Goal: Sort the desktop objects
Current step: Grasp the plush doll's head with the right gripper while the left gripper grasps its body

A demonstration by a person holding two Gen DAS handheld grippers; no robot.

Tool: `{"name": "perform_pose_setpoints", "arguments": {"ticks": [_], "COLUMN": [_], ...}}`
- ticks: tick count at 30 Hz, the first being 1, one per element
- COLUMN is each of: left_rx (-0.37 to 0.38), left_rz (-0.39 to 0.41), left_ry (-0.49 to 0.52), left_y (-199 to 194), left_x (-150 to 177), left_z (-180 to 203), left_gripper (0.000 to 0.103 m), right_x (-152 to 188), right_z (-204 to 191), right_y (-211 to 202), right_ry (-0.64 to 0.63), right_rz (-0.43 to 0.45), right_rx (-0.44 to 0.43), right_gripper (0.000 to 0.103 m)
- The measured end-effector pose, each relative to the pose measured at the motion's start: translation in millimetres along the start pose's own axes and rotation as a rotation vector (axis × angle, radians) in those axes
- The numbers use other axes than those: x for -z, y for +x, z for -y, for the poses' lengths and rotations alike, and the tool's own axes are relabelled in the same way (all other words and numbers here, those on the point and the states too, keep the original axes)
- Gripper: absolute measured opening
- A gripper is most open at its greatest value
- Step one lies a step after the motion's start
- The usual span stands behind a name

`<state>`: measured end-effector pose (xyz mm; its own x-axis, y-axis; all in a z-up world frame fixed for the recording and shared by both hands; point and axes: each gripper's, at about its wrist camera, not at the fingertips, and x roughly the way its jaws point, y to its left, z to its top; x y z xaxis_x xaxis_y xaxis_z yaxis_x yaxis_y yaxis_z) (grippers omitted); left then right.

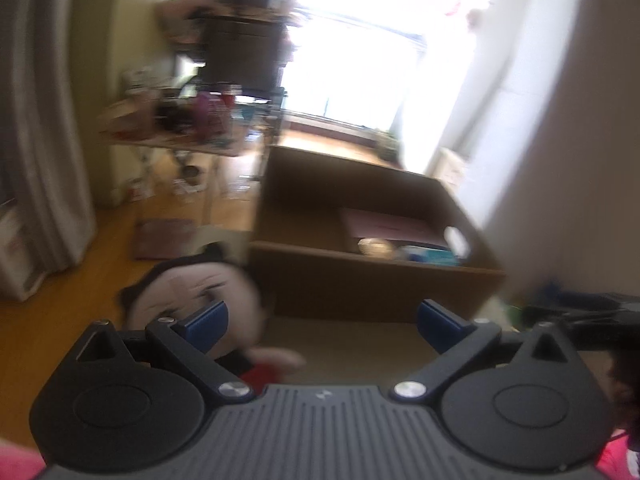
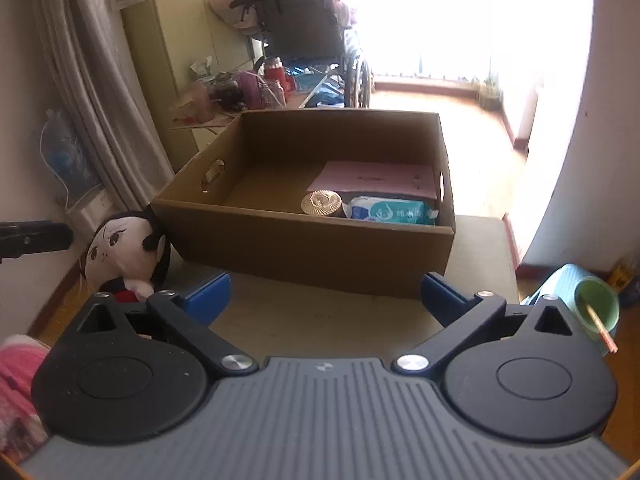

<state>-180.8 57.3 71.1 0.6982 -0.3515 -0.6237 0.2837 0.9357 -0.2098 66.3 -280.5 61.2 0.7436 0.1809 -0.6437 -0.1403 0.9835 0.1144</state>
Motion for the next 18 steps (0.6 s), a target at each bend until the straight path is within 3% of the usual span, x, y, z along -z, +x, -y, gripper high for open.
{"name": "perform_pose_setpoints", "arguments": {"ticks": [4, 9, 13, 18], "left_rx": [-0.079, -0.142, -0.147, -0.097], "left_rz": [0.018, -0.036, -0.070, -0.116], "left_ry": [-0.069, -0.147, -0.178, -0.185], "left_y": [-16, -13, -4, 18], "left_x": [13, 22, 31, 42], "left_z": [-28, -59, -74, -75], "left_gripper": [0.103, 0.103, 0.103, 0.103], "right_x": [-5, -14, -27, -33], "right_z": [-19, -54, -78, -105], "right_y": [3, 11, 32, 66], "right_ry": [-0.069, -0.139, -0.092, -0.049], "right_rz": [0.007, 0.017, -0.023, -0.057], "right_rx": [0.036, 0.043, -0.079, -0.236], "right_gripper": [0.102, 0.102, 0.102, 0.102]}}
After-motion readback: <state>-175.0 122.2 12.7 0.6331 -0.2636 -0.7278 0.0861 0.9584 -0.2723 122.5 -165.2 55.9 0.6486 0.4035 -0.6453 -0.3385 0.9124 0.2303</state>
